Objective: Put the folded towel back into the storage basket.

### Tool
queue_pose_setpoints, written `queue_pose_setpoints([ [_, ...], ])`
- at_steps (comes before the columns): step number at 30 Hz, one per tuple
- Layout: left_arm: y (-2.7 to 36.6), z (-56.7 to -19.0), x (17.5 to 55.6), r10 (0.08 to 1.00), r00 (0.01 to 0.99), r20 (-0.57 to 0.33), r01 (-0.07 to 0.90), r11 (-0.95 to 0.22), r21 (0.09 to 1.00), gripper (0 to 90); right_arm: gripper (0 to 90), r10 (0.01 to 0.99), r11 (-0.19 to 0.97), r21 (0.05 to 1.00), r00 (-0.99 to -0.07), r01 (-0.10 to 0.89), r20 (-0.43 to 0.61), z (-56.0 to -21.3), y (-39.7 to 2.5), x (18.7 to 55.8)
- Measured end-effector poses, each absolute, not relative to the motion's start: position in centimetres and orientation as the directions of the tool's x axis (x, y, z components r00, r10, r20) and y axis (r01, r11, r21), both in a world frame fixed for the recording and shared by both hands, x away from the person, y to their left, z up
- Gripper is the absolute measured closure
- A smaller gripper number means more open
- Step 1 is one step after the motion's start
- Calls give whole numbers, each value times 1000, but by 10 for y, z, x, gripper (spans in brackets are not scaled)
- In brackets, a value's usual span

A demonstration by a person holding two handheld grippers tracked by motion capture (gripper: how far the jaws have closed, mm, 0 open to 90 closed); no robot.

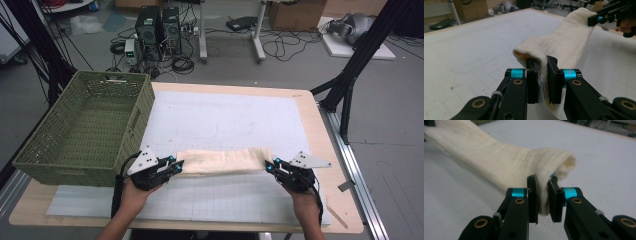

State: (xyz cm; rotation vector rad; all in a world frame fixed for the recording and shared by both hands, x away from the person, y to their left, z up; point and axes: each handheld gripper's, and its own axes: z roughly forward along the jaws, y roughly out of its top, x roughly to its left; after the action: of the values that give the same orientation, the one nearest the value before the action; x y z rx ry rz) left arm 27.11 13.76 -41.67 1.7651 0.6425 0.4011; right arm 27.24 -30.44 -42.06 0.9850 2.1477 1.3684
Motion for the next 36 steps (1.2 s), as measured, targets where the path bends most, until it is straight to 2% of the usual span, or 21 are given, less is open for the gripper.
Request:
queue_pose_setpoints([
  [12,151,-403,258,614,788,-37,164,-152,975,804,809,723,205,946,-691,250,26,-404,-300,278],
  [36,180,-379,230,658,753,4,96,-116,989,819,813,681,217,970,-729,111,-70,-357,-260,313],
])
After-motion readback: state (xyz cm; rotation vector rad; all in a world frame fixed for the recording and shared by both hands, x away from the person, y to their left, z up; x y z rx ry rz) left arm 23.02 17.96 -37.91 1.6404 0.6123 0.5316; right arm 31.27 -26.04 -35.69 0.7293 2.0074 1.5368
